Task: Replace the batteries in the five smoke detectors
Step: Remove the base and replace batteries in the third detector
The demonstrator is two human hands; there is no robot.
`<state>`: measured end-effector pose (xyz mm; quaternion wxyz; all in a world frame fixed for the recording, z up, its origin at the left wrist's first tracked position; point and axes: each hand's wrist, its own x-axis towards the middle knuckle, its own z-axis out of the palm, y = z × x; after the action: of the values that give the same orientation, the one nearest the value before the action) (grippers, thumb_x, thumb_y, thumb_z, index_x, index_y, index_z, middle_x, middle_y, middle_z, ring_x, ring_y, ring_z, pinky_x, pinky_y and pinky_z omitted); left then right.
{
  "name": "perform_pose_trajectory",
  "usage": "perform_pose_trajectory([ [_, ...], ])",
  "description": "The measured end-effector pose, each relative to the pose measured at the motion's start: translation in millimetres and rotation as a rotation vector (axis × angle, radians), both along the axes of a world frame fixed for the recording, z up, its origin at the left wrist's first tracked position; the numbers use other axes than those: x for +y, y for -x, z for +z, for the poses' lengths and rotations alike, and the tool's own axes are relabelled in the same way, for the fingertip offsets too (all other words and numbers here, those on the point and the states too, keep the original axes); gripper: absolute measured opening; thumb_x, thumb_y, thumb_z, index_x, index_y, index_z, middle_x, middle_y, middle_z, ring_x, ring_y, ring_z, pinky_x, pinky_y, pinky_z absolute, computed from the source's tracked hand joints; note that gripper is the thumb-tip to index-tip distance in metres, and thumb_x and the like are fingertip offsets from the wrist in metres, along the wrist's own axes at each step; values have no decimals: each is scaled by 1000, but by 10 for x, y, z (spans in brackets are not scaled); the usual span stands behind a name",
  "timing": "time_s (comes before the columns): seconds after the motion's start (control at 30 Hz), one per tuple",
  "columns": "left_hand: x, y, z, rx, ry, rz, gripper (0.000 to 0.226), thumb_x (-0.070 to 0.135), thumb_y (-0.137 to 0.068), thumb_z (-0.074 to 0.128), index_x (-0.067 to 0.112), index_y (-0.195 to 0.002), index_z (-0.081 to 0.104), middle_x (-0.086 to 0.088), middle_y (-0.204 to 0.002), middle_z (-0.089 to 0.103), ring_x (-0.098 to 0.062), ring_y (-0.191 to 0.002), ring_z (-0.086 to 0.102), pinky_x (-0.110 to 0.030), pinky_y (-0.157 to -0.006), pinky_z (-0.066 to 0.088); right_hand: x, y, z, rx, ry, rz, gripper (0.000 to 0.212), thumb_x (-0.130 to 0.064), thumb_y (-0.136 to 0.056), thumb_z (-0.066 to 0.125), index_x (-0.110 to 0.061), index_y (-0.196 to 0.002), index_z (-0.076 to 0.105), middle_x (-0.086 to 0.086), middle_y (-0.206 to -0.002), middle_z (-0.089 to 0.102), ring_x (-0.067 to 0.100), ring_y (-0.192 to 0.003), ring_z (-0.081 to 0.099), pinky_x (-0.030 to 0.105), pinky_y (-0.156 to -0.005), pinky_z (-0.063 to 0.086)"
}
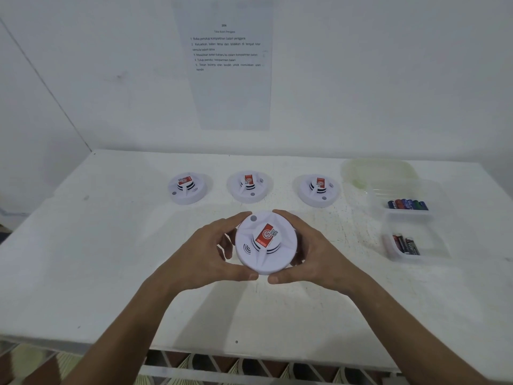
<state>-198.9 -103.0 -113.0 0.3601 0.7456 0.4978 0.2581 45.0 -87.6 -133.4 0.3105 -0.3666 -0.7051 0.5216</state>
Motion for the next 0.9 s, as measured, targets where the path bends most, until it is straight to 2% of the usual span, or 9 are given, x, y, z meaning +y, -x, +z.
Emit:
perform_pose_trajectory([
  [0.1,13,22,-14,11,1,1,89,41,-62,90,52,-137,44,13,-103,64,-10,-69,51,-25,-66,54,16,23,-17,22,22,15,94,-5,-69,90,-26,-146,41,-9,-139,56,16,-130,54,27,-94,54],
  [0.27,40,53,-4,22,3,7,89,43,-61,90,54,-137,43,13,-98,64,-9,-65,47,-27,-64,54,32,53,-9,37,39,17,93,-4,-69,90,-27,-146,41,-11,-138,57,16,-130,54,25,-92,53],
  [0.63,76,100,2,6,11,16,90,44,-61,90,59,-136,41,4,-92,65,-8,-60,42,-32,-64,52,85,108,10,26,29,17,93,-6,-70,90,-23,-147,41,-9,-139,55,17,-131,53,30,-96,54],
  [0.77,83,122,-11,1,14,19,91,45,-61,89,60,-136,40,6,-91,64,-8,-59,42,-28,-62,50,96,121,11,15,25,20,92,-7,-71,90,-26,-146,41,-12,-138,56,15,-130,53,27,-93,54],
  [0.9,95,145,-24,-6,9,23,90,46,-60,89,60,-135,41,6,-92,65,-8,-59,42,-26,-61,50,109,151,-2,15,17,20,92,-5,-70,90,-24,-146,42,-10,-138,56,17,-131,53,33,-99,54],
])
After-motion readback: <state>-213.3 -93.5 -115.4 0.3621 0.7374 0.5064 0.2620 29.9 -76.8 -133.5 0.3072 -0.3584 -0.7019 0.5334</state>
